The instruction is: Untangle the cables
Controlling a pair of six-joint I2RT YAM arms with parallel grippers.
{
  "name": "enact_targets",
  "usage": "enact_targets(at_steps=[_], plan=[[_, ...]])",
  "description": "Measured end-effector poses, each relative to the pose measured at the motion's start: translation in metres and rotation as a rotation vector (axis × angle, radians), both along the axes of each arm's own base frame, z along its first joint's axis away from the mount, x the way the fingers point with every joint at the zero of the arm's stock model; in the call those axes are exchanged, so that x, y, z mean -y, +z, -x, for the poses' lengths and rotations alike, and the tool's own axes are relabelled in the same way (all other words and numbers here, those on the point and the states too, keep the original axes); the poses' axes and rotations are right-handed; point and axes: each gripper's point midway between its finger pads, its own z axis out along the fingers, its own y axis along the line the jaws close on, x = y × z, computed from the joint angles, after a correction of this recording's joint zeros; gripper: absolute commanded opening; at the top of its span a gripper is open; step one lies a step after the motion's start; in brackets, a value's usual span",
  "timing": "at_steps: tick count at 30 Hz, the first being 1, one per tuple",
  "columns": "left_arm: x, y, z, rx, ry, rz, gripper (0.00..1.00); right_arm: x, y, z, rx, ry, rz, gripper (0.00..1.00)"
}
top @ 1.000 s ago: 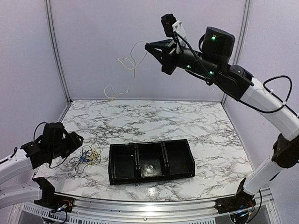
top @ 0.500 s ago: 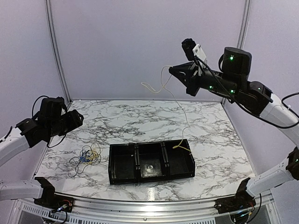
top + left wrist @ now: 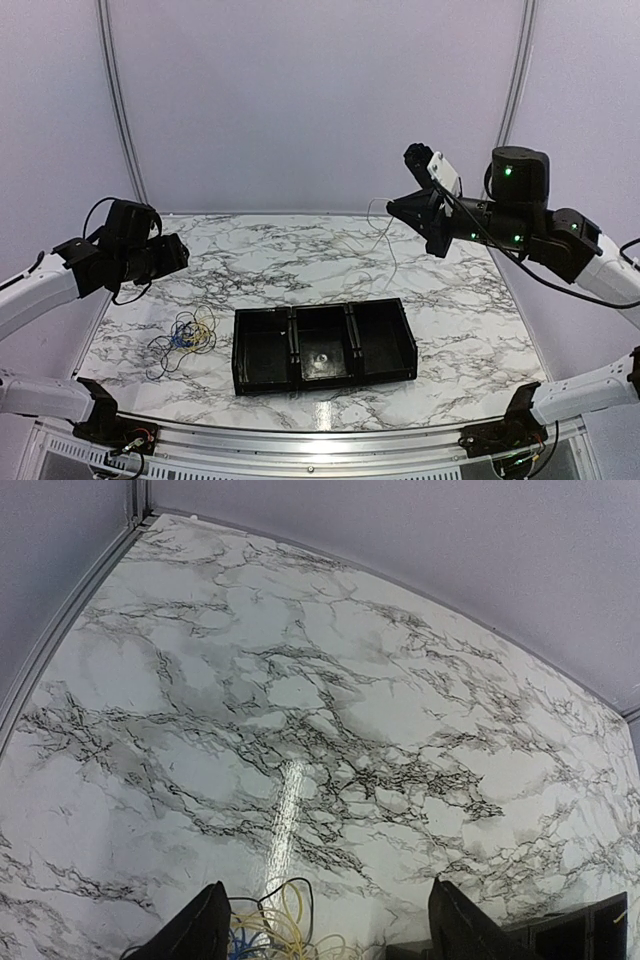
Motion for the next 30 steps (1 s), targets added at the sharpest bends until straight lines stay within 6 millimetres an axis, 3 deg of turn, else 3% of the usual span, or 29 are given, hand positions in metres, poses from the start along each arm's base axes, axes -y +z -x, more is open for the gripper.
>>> enact_targets(at_steps=[15,23,27,30], plan=[[0.006,-0.016,-0.011,-0.054,-0.002,-0.027,0.72,0.008,-0.018,0.006,-0.039,-0.003,0.058,0.0],[0.008,-0.019,-0.011,-0.064,-0.01,-0.03,0.72,0.015,-0.04,0.007,-0.062,-0.018,0.102,0.0],[0.008,-0.019,-0.011,-0.065,-0.01,-0.029,0.72,0.015,-0.038,0.008,-0.062,-0.014,0.107,0.0],[0.008,-0.019,-0.011,-0.065,-0.011,-0.028,0.72,0.013,-0.024,0.007,-0.048,-0.009,0.095,0.0]])
